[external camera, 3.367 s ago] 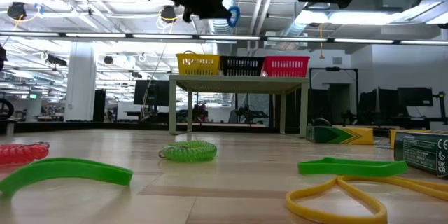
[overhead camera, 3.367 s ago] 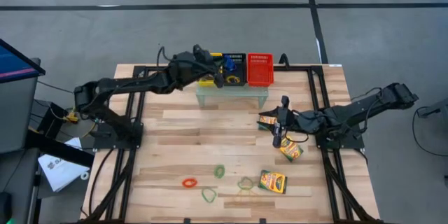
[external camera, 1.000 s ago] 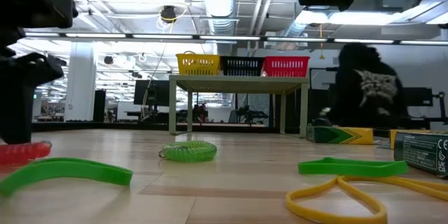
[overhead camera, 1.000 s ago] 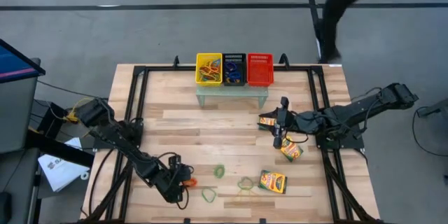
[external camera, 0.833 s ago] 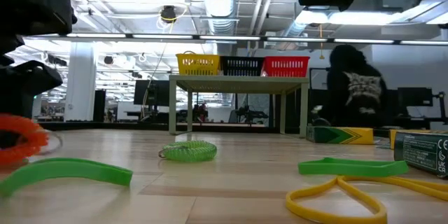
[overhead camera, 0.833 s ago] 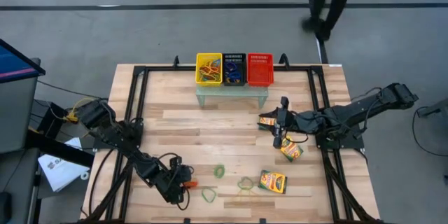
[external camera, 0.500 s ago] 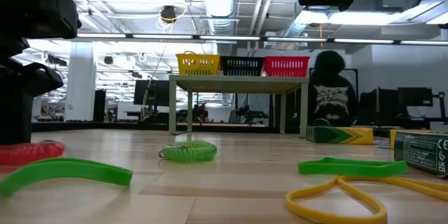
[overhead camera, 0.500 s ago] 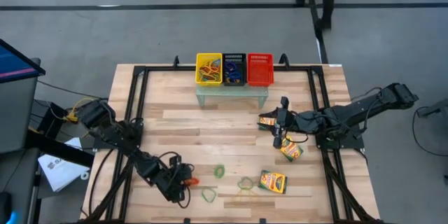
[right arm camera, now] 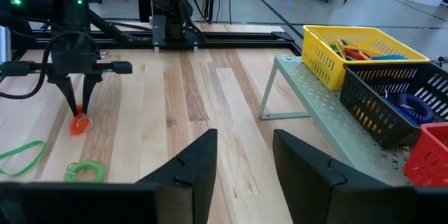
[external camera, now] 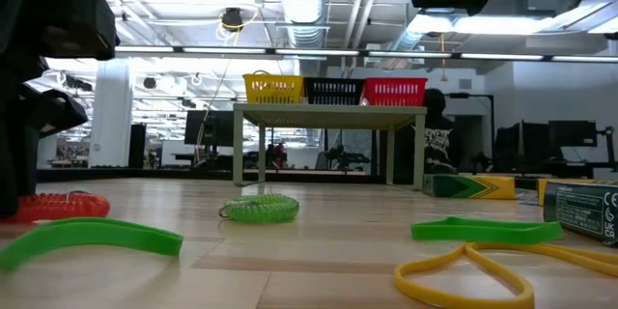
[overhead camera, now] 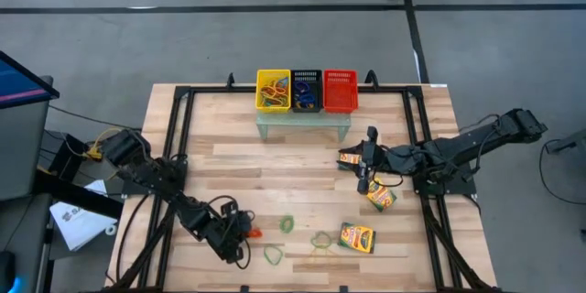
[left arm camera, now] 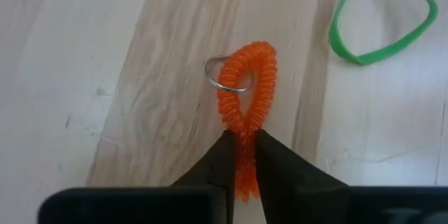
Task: Pick & Place Office Desk Supplies
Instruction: Put the orange spring keychain into the black bin on the shelf
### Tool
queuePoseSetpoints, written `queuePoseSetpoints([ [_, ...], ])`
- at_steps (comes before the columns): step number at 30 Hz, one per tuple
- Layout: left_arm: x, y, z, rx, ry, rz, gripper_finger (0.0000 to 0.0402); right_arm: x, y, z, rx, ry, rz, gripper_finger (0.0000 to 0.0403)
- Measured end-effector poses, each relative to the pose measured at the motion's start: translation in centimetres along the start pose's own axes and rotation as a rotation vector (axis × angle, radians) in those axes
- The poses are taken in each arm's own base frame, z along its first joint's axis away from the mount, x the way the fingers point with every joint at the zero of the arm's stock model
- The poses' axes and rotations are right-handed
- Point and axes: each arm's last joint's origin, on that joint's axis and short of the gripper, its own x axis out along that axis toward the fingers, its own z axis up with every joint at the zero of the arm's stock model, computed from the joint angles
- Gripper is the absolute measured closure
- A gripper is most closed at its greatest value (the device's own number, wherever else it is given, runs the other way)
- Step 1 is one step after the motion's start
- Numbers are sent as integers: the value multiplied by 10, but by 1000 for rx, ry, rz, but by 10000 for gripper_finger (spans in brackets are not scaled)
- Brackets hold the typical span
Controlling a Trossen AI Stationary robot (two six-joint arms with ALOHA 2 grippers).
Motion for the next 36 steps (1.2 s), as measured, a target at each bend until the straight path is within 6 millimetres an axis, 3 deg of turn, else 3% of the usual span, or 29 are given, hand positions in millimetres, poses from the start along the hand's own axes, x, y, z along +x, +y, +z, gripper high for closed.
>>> queuePoseSetpoints([
  [8,-28,5,24,-79,-141,-39,374,0,0,0,0,1,0,267],
  [17,-90,16,64,-101,-436,-162,375,0,0,0,-1,1,0,267],
  [28,-174,19,93,64,-847,-472,375,0,0,0,-1,1,0,267],
  [36,-206,13,99,270,-1047,-775,375,0,0,0,-2,2,0,267],
])
